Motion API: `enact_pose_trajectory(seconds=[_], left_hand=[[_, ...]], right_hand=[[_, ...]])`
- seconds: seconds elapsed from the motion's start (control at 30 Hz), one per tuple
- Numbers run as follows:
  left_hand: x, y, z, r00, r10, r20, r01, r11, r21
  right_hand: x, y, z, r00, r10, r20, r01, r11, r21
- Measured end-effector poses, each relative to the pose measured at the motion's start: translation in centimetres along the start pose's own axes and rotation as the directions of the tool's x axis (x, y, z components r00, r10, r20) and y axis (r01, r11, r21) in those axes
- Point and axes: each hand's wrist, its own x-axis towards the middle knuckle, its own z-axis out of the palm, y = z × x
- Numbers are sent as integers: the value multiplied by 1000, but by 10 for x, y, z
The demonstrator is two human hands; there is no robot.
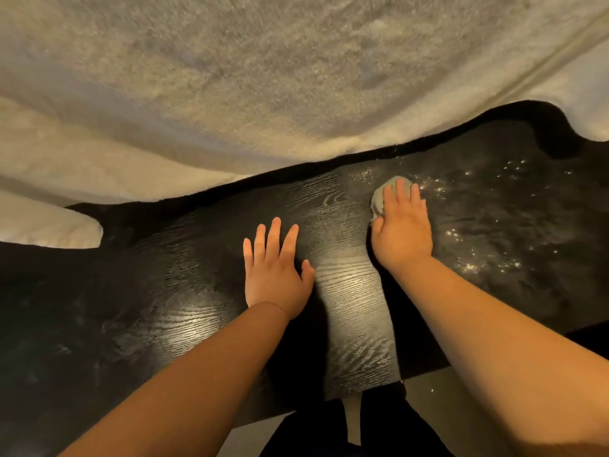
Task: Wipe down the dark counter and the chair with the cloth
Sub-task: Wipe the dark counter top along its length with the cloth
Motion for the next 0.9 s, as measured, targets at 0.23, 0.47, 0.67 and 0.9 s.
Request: enact_pose_trajectory(seconds=[0.23,0.47,0.67,0.9], left_hand=[[2,2,-4,1000,-23,7,23,1000,6],[26,30,-12,996,-59,-67,51,993,-106],[79,55,-17,996,-82,-35,78,993,-94],[83,56,-10,996,-90,0,90,996,-10]], right_hand=[[-32,1,6,846,-493,202,506,862,-14],[11,34,-16,984,-145,99,153,985,-74],[-21,1,5,889,-416,191,432,901,-47],[44,62,-26,953,-267,145,292,936,-195]])
